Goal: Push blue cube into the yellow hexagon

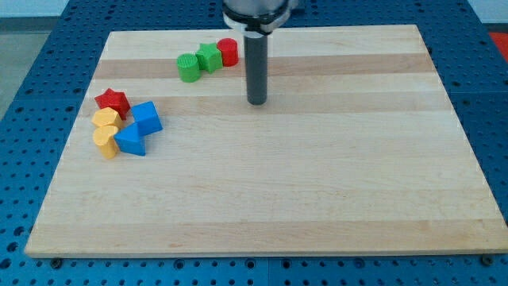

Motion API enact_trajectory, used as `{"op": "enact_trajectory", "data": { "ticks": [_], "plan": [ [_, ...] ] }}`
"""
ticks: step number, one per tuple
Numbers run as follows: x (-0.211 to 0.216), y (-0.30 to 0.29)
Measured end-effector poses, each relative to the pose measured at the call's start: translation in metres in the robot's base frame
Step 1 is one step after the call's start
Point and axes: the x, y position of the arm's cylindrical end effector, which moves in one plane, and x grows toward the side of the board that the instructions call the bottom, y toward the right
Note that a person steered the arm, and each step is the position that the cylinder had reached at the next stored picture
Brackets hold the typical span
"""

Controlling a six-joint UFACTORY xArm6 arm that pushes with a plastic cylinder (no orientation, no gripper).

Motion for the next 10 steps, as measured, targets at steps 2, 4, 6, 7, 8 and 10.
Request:
{"op": "enact_trajectory", "data": {
  "ticks": [2, 4, 6, 7, 8, 10],
  "plan": [
    [0.029, -0.056],
    [0.030, -0.111],
    [0.043, -0.154],
    [0.044, -0.172],
    [0.045, -0.174],
    [0.032, -0.064]
  ]
}}
